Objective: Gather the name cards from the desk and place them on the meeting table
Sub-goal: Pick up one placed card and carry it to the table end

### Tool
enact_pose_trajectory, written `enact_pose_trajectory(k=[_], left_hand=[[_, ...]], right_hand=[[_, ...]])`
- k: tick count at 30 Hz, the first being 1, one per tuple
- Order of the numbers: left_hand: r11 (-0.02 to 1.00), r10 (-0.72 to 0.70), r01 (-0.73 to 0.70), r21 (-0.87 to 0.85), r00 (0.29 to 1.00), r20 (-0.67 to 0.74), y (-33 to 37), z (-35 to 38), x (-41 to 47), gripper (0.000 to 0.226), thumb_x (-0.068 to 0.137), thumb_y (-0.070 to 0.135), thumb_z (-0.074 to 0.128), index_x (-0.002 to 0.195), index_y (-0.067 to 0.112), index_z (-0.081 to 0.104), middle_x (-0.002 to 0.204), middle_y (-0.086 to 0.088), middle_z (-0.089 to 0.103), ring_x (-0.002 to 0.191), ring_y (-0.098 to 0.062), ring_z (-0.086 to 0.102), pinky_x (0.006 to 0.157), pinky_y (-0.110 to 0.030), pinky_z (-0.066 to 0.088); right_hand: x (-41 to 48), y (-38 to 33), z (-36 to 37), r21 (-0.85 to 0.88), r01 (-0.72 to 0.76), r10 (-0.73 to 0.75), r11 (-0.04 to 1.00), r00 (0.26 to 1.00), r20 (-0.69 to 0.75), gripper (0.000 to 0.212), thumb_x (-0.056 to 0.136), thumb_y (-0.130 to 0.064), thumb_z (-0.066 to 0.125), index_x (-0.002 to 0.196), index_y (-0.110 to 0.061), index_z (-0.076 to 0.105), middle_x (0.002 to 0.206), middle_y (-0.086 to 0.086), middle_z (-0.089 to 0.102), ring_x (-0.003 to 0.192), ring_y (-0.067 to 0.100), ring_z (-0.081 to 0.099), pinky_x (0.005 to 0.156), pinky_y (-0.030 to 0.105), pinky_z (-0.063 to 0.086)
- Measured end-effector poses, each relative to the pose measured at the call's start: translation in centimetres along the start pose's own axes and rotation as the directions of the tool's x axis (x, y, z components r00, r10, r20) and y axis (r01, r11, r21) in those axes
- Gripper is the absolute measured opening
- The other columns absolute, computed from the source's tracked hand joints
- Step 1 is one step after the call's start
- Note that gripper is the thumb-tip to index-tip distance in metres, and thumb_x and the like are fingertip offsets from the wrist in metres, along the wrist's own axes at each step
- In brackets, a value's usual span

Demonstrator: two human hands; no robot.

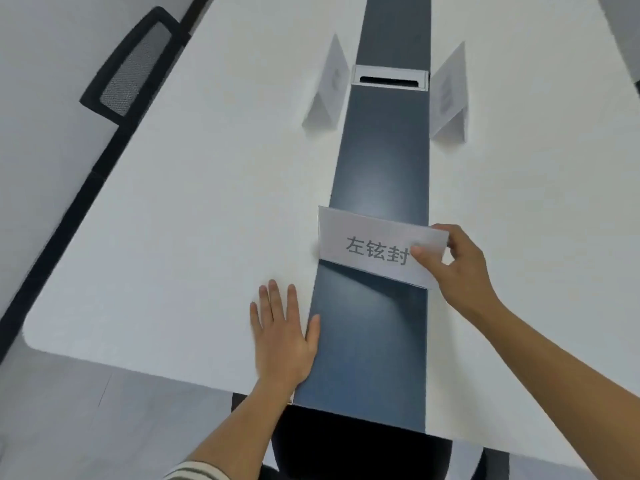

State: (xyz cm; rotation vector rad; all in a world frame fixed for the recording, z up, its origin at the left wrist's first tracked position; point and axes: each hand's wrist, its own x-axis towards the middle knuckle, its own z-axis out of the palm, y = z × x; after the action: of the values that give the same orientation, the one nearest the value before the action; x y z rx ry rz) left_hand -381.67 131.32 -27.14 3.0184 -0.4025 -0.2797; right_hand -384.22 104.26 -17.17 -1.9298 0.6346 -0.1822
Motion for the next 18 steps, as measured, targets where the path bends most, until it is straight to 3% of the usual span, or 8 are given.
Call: enact_pose_trajectory(k=[4, 5, 7, 10, 13, 15, 18], left_hand=[[1.000, -0.013, 0.013, 0.018, 1.000, 0.027, 0.0, 0.0, 0.0, 0.071, 0.094, 0.057, 0.022, 0.149, 0.013, 0.028, 0.158, -0.019, 0.020, 0.147, -0.034, 0.014, 0.116, -0.050, 0.009], [0.999, -0.017, 0.016, 0.029, 0.999, 0.033, 0.0, 0.0, 0.1, 0.072, 0.094, 0.057, 0.020, 0.149, 0.013, 0.029, 0.158, -0.019, 0.021, 0.147, -0.034, 0.015, 0.116, -0.050, 0.009], [0.999, -0.026, 0.024, 0.039, 0.999, 0.045, 0.0, -0.1, 0.2, 0.072, 0.094, 0.058, 0.016, 0.149, 0.013, 0.030, 0.158, -0.019, 0.021, 0.147, -0.034, 0.016, 0.116, -0.049, 0.010], [0.999, -0.029, 0.026, 0.042, 0.998, 0.049, 0.1, -0.2, 0.2, 0.073, 0.093, 0.058, 0.014, 0.148, 0.013, 0.031, 0.157, -0.019, 0.022, 0.147, -0.034, 0.017, 0.116, -0.049, 0.011], [0.999, -0.031, 0.029, 0.040, 0.998, 0.054, 0.1, -0.3, 0.3, 0.073, 0.093, 0.058, 0.013, 0.148, 0.013, 0.032, 0.157, -0.019, 0.024, 0.146, -0.035, 0.019, 0.116, -0.049, 0.011], [0.999, -0.032, 0.030, 0.038, 0.998, 0.057, 0.1, -0.4, 0.3, 0.073, 0.093, 0.058, 0.013, 0.147, 0.013, 0.032, 0.157, -0.019, 0.025, 0.146, -0.035, 0.020, 0.116, -0.049, 0.011], [0.999, -0.036, 0.034, 0.030, 0.997, 0.068, 0.2, -0.6, 0.3, 0.073, 0.093, 0.058, 0.013, 0.147, 0.013, 0.033, 0.157, -0.019, 0.024, 0.146, -0.034, 0.020, 0.116, -0.049, 0.012]], right_hand=[[4.3, 0.8, -0.3, -0.107, 0.034, -0.030, 0.994, 0.999, 0.041, 0.032, 0.083, -0.032, 0.072, 0.111, -0.021, 0.061, 0.108, -0.004, 0.064, 0.098, 0.017, 0.057, 0.072, 0.002, 0.039], [5.4, 0.9, -0.5, -0.129, 0.035, -0.029, 0.991, 0.998, 0.050, 0.031, 0.083, -0.032, 0.072, 0.110, -0.021, 0.062, 0.108, -0.005, 0.064, 0.097, 0.016, 0.057, 0.070, 0.001, 0.038], [7.3, 1.0, -0.7, -0.191, 0.035, -0.020, 0.981, 0.997, 0.080, 0.031, 0.082, -0.032, 0.073, 0.109, -0.023, 0.062, 0.105, -0.004, 0.065, 0.097, 0.018, 0.059, 0.074, 0.009, 0.042], [9.1, 0.9, -1.0, -0.396, 0.052, -0.016, 0.917, 0.996, 0.093, 0.038, 0.082, -0.036, 0.071, 0.116, -0.025, 0.060, 0.117, 0.002, 0.065, 0.107, 0.025, 0.057, 0.091, 0.040, 0.050], [9.2, 0.0, 0.0, -0.701, 0.208, -0.243, 0.682, 0.969, 0.052, 0.057, 0.085, -0.035, 0.065, 0.138, -0.020, 0.048, 0.145, 0.013, 0.047, 0.135, 0.036, 0.038, 0.107, 0.053, 0.032], [8.6, -0.9, 2.1, -0.772, 0.352, -0.412, 0.529, 0.902, 0.129, 0.064, 0.084, -0.037, 0.060, 0.143, -0.019, 0.042, 0.151, 0.018, 0.039, 0.141, 0.042, 0.029, 0.109, 0.058, 0.025], [8.6, -1.0, 5.1, -0.824, 0.389, -0.356, 0.412, 0.901, 0.248, 0.071, 0.086, -0.038, 0.063, 0.148, -0.022, 0.032, 0.156, 0.018, 0.029, 0.145, 0.041, 0.022, 0.112, 0.062, 0.019]])
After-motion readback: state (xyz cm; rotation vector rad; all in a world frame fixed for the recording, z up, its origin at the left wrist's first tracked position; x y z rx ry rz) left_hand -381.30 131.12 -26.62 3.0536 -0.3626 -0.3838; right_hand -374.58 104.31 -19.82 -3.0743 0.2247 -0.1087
